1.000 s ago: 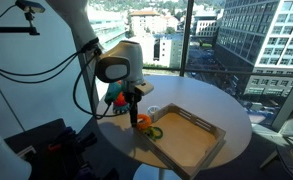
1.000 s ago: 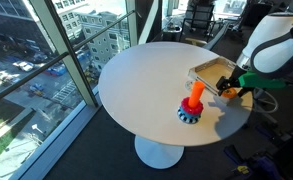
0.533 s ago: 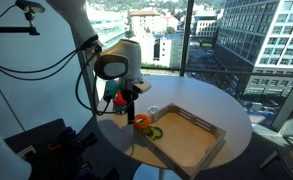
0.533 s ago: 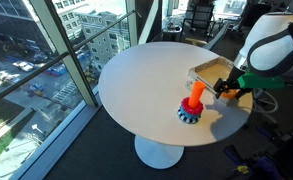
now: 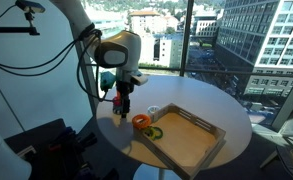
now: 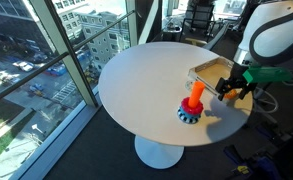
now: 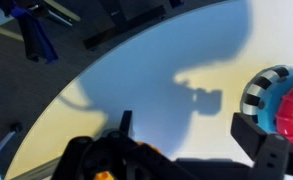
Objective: Take a ring off of the ring toss
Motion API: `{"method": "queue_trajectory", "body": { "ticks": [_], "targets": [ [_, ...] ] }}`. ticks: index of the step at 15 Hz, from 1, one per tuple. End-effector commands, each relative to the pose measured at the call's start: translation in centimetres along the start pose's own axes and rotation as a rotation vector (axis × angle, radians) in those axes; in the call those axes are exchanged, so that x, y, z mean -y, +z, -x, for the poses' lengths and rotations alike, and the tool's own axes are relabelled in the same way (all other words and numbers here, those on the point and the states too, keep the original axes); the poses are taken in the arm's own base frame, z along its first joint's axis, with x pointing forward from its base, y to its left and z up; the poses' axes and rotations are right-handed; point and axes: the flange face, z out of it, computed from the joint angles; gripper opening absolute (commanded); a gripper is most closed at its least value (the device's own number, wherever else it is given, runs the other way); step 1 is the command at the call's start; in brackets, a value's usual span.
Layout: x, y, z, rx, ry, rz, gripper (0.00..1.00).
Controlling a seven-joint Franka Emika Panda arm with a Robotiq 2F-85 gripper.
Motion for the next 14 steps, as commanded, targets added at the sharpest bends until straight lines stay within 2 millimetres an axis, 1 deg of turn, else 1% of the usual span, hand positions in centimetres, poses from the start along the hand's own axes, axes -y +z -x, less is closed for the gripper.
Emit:
{"method": "queue_trajectory", "body": {
  "ticks": [1, 5, 9, 12, 14],
  "targets": [
    [0.8, -2.8, 1.4, 0.021, -0.068, 0.026, 1.00],
    [2.7, -5.2, 3.6, 0.021, -0.146, 0.078, 1.00],
    [4.8, -8.1, 6.2, -0.013, -0.222, 0.111, 1.00],
    [5.9, -10.6, 7.9, -0.060, -0.268, 0.100, 1.00],
    [6.4, -12.3, 8.6, -0.095, -0.282, 0.082, 1.00]
  ]
}}
